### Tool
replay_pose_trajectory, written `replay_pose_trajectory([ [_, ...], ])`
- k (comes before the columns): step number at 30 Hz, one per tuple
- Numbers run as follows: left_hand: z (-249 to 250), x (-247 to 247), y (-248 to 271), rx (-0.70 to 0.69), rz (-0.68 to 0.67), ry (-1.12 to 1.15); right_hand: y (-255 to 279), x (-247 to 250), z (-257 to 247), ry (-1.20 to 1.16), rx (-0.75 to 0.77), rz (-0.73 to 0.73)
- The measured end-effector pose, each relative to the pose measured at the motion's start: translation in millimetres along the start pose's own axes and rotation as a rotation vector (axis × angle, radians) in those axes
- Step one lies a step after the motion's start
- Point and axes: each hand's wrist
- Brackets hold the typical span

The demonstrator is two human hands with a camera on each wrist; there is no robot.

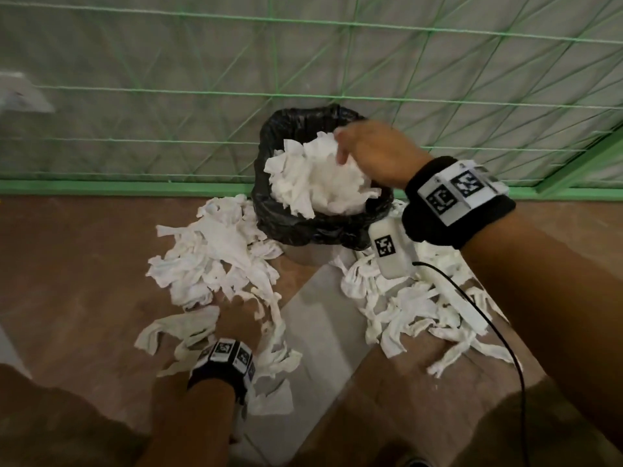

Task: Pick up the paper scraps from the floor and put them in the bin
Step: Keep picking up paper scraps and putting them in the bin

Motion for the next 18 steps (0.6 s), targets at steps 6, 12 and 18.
replay_pose_trajectory([
  [6, -8.2, 28.7, -6.3, 0.213, 0.051, 0.094, 4.5, 20.1, 109.4, -0.044, -0.232, 0.458],
  [12, -23.2, 71.4, -9.4, 0.157, 0.331, 0.411, 76.0, -109.3, 211.3, -0.096, -0.839, -0.160],
  [18, -21.1, 157.0, 11.3, 0.158, 0.392, 0.686, 116.0, -184.4, 213.3, 0.356, -0.704, -0.466],
])
Point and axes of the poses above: each hand's wrist, its own y-axis away from the middle knuckle, its own x-axis out of the back of the hand, z = x × y, and after that the axes turned 11 degrees about -y, right-handed
